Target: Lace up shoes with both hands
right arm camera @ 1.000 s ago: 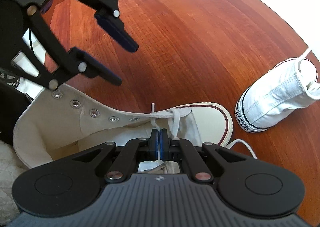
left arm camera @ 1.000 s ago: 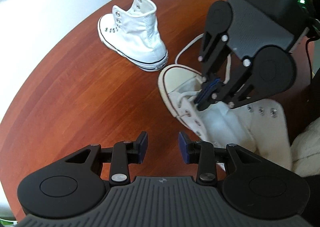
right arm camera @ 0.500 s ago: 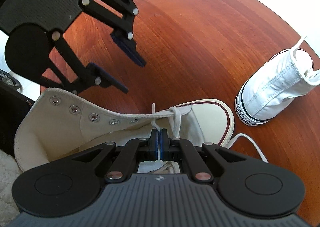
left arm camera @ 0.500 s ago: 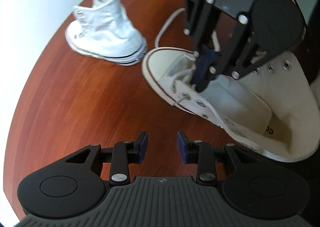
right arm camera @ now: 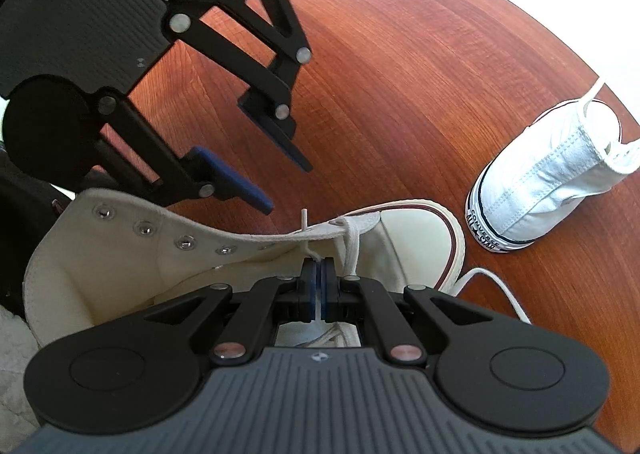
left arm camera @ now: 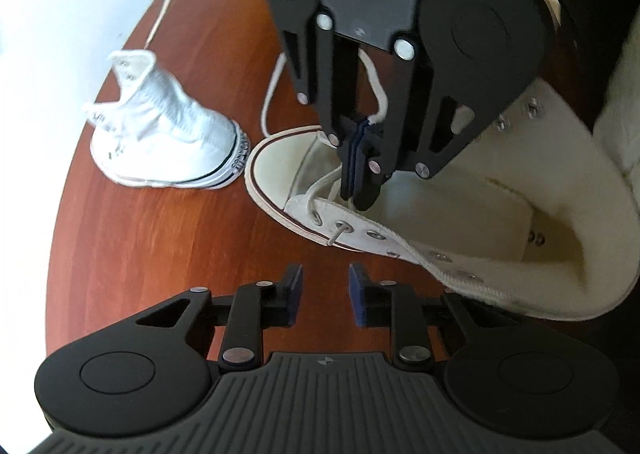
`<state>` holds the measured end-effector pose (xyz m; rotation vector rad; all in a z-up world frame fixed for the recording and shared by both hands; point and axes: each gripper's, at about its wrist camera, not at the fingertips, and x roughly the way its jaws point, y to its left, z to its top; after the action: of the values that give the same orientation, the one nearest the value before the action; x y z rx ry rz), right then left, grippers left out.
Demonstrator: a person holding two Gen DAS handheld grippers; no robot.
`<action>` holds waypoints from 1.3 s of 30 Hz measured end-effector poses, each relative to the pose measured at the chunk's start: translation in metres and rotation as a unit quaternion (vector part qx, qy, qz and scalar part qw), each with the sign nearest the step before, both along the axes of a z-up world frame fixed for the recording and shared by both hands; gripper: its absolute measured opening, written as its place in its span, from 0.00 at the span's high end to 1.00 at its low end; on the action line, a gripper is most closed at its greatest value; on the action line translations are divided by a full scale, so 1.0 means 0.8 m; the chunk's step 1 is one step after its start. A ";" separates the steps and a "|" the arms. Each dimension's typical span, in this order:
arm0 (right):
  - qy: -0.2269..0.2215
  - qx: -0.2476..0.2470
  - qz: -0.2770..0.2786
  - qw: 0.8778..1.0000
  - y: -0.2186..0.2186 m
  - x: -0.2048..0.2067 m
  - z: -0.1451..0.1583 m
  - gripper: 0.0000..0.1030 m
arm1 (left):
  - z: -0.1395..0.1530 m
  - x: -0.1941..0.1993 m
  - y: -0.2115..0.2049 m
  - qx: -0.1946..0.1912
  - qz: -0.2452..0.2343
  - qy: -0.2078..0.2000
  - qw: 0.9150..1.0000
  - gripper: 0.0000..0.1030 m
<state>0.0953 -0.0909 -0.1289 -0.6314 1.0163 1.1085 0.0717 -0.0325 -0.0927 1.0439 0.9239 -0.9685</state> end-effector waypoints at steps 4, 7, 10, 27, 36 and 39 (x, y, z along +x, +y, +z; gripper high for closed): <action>-0.001 -0.001 0.001 1.000 -0.001 -0.002 0.000 0.98 | -0.001 0.000 -0.006 0.009 -0.046 0.000 0.999 0.82; -0.004 -0.002 0.009 1.000 -0.002 -0.003 0.002 0.98 | -0.003 0.000 -0.009 0.017 -0.075 -0.003 0.997 0.83; -0.003 -0.003 0.010 1.000 -0.002 0.000 0.002 0.98 | -0.004 0.000 -0.012 0.024 -0.095 -0.009 0.995 0.85; -0.002 -0.007 0.009 1.000 -0.009 0.005 0.003 0.97 | -0.004 0.000 -0.022 0.011 -0.117 -0.002 0.993 0.97; -0.004 -0.006 -0.010 1.000 -0.016 0.001 0.019 0.89 | 0.005 0.003 -0.009 -0.032 -0.037 -0.001 0.999 0.98; -0.009 -0.002 -0.020 1.000 -0.020 -0.007 0.029 0.66 | 0.009 0.005 -0.004 -0.048 -0.001 -0.002 0.999 0.98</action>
<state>0.0894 -0.1069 -0.1053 -0.6210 1.0115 1.0642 0.0757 -0.0354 -0.0858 0.9653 0.8653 -1.0026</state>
